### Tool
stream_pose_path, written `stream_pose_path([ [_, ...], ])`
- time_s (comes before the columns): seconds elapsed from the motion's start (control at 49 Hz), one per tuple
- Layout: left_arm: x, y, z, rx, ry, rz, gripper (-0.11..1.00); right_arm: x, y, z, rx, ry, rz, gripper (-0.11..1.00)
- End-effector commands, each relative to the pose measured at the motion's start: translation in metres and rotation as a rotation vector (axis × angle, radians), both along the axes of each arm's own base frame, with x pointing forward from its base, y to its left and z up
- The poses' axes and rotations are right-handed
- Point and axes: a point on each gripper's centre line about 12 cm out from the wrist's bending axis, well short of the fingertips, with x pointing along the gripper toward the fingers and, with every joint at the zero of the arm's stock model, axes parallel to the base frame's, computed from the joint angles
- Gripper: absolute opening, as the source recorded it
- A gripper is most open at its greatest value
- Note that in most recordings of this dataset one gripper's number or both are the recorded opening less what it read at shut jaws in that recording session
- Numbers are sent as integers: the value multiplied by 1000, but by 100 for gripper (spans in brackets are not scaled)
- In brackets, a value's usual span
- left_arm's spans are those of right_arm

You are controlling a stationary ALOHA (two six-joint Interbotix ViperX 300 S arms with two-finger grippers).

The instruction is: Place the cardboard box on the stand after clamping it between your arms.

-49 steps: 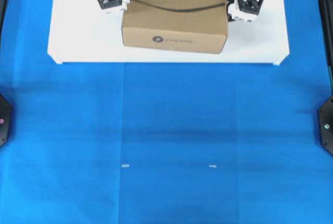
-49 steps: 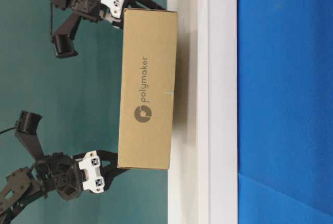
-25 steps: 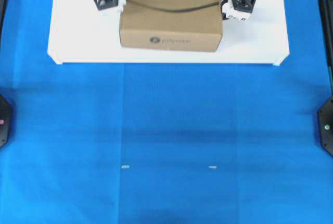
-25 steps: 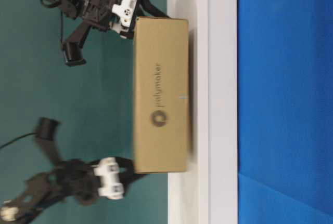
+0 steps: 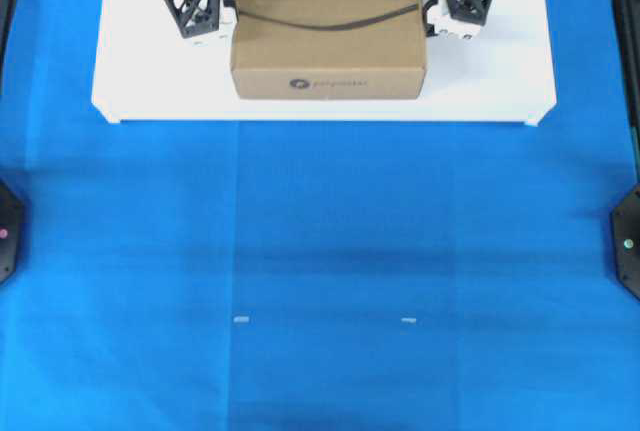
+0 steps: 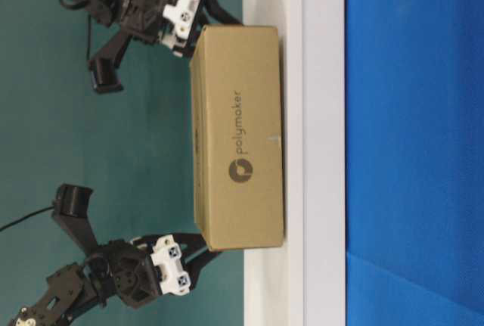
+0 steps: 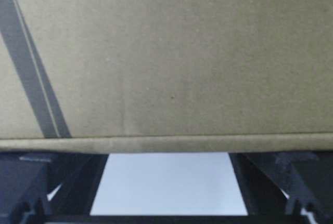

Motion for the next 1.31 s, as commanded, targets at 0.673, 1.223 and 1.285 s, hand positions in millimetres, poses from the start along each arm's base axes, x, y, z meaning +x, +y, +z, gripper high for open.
stream_pose_path([
  [0.673,-35,0,17,1,-22,49,81,-40,-5,22,-16,-74,-128,97],
  [1.223,-78,-65,69,60,-130,-13,80,-69,65,94,-57,-235,-182,97],
  [1.285,-79,-79,73,70,-158,-44,80,-69,78,100,-58,-265,-179,97],
])
